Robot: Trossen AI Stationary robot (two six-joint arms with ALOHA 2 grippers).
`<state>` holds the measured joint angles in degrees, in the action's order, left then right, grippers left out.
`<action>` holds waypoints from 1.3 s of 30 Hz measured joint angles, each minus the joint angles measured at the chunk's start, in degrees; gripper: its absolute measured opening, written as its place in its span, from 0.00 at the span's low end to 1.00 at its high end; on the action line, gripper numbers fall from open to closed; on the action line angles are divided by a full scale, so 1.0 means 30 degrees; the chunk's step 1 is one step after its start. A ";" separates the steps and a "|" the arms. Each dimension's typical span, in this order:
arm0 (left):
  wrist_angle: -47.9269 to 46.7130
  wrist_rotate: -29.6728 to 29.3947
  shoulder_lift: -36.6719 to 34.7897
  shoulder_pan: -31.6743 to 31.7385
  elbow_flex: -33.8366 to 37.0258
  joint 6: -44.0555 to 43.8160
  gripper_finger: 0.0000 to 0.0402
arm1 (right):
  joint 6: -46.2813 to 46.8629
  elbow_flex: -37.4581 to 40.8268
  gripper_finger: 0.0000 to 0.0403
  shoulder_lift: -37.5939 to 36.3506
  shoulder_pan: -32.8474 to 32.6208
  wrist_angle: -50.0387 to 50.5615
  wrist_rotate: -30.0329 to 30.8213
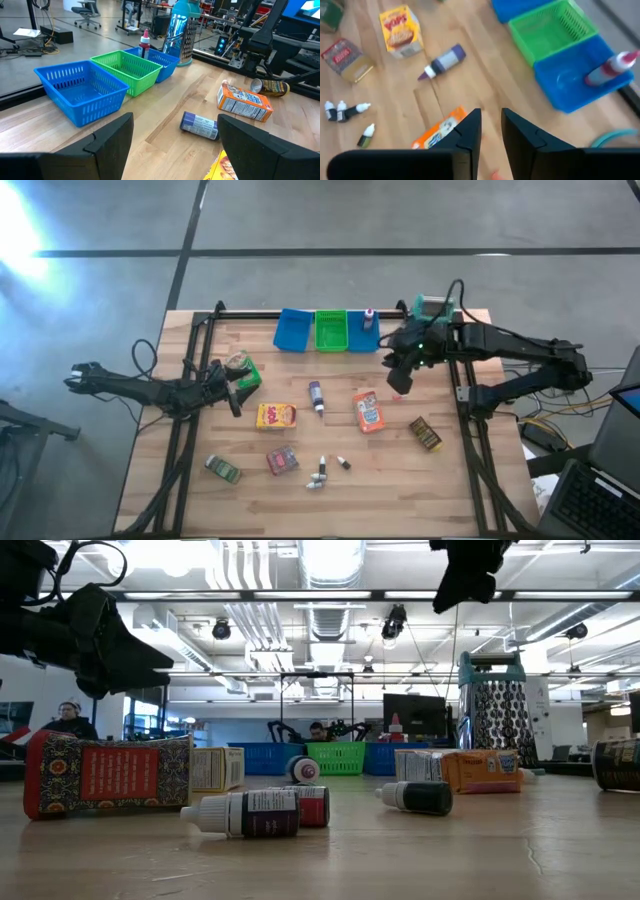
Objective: Pick & Place Kitchen Items
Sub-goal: Put the orange cereal box into the left blue bin
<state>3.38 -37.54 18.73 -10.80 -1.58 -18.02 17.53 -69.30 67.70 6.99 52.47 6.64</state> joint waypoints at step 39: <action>0.0002 -0.0005 -0.0003 -0.0001 0.0000 0.0000 0.73 | 0.6977 0.5352 0.58 -0.0144 -0.5758 -0.4300 0.2497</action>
<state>3.38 -37.56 18.72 -10.80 -1.58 -18.02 38.46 -53.24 67.26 -10.28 39.57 14.13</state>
